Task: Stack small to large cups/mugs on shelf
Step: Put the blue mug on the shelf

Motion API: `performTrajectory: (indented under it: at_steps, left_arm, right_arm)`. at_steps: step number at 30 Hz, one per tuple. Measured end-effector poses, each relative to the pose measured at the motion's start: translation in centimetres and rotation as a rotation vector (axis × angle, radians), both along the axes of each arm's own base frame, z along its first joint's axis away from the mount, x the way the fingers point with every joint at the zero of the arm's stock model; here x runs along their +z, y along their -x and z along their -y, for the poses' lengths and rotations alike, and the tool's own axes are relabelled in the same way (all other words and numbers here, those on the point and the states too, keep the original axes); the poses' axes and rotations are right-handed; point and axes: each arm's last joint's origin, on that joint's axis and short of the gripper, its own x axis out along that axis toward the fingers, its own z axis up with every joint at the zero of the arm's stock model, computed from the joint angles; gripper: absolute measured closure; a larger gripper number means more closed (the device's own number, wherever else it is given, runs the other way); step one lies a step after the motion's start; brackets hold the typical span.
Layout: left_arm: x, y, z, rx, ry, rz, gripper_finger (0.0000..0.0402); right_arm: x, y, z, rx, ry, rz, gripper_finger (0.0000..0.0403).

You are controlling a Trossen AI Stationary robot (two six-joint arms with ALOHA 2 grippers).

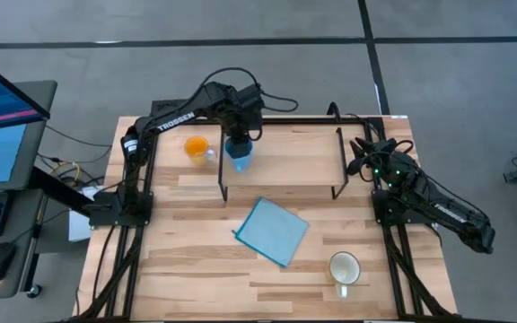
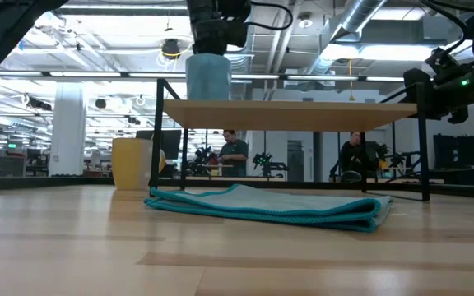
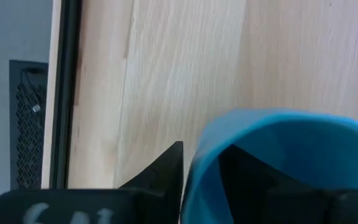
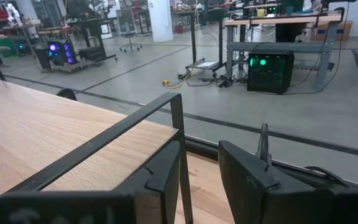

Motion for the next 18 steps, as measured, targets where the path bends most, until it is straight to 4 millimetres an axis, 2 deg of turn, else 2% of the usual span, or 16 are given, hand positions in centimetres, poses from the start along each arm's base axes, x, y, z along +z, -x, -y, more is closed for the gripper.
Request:
performTrajectory:
  at_steps: [18]
  left_arm:
    - [0.00, -0.31, 0.56, 0.021, -0.001, 0.006, 0.0319]
  right_arm:
    - [0.00, 0.00, 0.00, 0.000, 0.001, -0.001, 0.0269]
